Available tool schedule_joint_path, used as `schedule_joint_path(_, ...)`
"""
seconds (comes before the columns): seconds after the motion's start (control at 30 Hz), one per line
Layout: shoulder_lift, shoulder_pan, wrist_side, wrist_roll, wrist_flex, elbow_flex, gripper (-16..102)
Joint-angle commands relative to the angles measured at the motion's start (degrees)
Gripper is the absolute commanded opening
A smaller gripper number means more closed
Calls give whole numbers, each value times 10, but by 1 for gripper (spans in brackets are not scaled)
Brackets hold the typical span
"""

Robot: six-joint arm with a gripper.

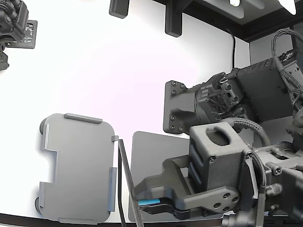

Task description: Move top rectangular frame to the holder.

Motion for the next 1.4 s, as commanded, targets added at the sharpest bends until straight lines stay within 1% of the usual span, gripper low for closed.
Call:
schedule_joint_path(0.0,4,-20,4,66,-10,-32,-12)
schedule_joint_path(0.03,-6,-20,28,118,-10,-45,-12)
schedule_joint_path(0.1,-31,-20,70,218,12,-81,-12)
schedule_joint_path(0.13,-48,-18,98,316,54,-111,-12)
schedule_joint_path(0.17,-60,-18,110,398,91,-130,-12)
schedule_joint_path(0.23,-54,-20,112,476,115,-123,-12)
schedule_joint_path(0.33,-54,-21,135,599,163,-122,-12)
schedule_joint_path(0.4,-53,-21,153,738,201,-102,-12)
schedule_joint_path(0.43,-51,-21,153,811,221,-88,-12)
schedule_joint_path(0.47,-41,-20,146,889,232,-62,-12)
schedule_joint_path(0.53,-14,-21,123,946,211,-2,-12)
schedule_joint_path(0.57,-14,-25,114,991,216,4,-12)
schedule_joint_path(0.67,-40,-27,97,1105,257,-12,-12)
schedule_joint_path(0.77,-85,-32,61,1244,316,-65,-12)
schedule_joint_path(0.9,-99,-34,51,1337,316,-48,-12)
schedule_joint_path(1.03,-97,-36,11,1425,316,-14,-12)
schedule_joint_path(1.2,-94,-33,-7,1499,316,29,-13)
schedule_joint_path(1.27,-88,-32,-25,1520,303,62,-13)
schedule_joint_path(1.37,-58,-32,-64,1551,257,140,-13)
